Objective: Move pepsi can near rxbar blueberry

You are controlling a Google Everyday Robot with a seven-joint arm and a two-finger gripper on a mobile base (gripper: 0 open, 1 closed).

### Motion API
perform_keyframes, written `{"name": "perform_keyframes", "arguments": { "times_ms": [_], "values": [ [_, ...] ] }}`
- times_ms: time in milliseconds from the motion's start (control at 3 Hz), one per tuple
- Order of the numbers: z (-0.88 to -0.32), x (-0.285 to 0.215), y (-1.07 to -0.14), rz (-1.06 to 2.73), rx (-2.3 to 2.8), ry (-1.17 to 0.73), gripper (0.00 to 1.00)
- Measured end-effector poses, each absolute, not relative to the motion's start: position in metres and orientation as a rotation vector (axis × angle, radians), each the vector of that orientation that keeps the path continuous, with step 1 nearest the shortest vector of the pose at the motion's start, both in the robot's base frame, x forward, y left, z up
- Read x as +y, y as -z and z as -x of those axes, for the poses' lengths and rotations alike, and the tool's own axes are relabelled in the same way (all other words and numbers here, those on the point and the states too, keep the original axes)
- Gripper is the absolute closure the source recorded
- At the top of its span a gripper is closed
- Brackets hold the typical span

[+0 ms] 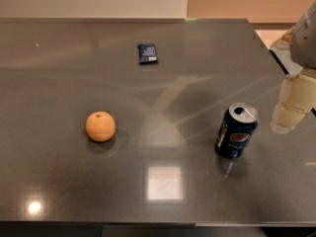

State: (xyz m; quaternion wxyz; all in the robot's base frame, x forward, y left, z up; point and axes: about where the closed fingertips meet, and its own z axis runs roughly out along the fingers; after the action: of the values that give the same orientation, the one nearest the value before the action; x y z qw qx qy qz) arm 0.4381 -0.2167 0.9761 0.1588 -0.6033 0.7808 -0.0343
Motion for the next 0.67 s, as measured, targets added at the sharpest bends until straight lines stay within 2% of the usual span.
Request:
{"name": "perform_keyframes", "arguments": {
  "times_ms": [667],
  "values": [
    [-0.4344, -0.2132, -0.9686, 1.746, 2.189, 0.036, 0.0]
  ]
}}
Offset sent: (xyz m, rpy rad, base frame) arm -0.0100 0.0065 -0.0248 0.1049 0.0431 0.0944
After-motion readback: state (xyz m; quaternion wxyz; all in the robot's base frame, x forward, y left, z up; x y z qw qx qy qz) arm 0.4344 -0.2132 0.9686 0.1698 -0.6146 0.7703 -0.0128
